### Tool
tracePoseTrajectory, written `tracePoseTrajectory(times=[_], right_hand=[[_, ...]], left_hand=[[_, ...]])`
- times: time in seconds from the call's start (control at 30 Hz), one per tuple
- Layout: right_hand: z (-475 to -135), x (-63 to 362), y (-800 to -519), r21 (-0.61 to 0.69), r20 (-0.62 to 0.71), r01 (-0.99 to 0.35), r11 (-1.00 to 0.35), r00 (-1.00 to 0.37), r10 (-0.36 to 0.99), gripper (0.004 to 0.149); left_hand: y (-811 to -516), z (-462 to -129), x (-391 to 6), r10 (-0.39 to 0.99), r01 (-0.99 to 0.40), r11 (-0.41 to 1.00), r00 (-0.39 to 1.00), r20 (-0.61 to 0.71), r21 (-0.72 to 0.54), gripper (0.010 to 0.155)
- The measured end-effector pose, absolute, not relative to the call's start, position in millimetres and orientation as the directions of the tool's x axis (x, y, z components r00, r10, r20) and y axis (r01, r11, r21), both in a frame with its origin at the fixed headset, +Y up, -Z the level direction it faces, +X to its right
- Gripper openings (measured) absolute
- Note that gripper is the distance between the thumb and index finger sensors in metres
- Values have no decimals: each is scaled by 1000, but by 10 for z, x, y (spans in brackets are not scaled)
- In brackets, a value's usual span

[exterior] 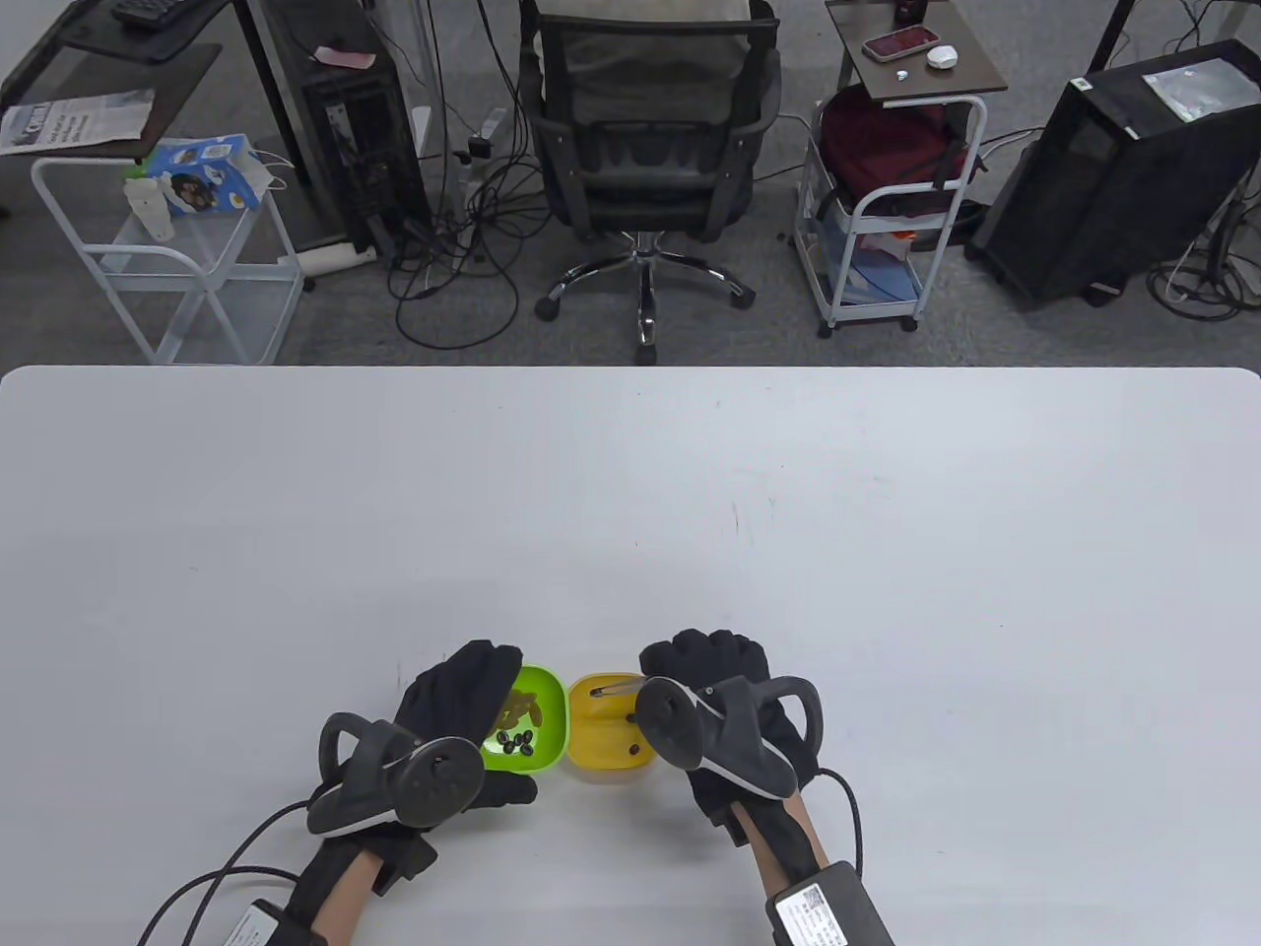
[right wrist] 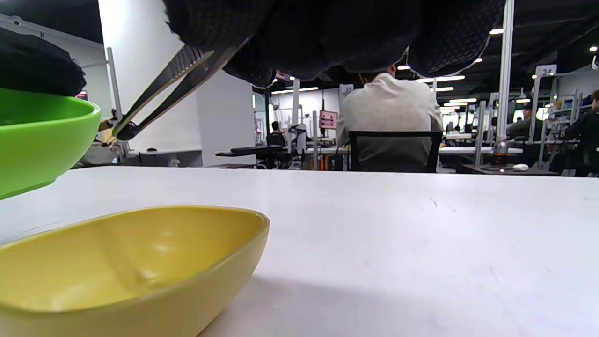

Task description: Pick coffee beans with tweezers into small dish

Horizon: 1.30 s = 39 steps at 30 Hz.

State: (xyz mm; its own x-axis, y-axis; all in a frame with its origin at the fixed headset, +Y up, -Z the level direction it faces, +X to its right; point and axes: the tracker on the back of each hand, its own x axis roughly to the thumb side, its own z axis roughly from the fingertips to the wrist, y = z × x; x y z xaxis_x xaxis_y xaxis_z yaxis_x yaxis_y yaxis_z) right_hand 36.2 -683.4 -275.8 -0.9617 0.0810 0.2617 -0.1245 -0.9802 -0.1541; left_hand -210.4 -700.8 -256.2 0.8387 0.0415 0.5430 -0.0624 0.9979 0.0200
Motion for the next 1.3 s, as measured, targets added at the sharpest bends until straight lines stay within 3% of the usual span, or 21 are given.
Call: tracePoseTrajectory(times=[0.7,1.3], right_hand=[[-2729,386,-6802,-178,261,-156,-972,-960,106,43],[-2532,38,-6753,-221,401,-164,-961,-914,64,43]], left_hand=[[-7002,-2553,-2108,40,-64,998,837,546,25,112],[-7001,-2557,-2106,39,-61,998,838,545,21,113]])
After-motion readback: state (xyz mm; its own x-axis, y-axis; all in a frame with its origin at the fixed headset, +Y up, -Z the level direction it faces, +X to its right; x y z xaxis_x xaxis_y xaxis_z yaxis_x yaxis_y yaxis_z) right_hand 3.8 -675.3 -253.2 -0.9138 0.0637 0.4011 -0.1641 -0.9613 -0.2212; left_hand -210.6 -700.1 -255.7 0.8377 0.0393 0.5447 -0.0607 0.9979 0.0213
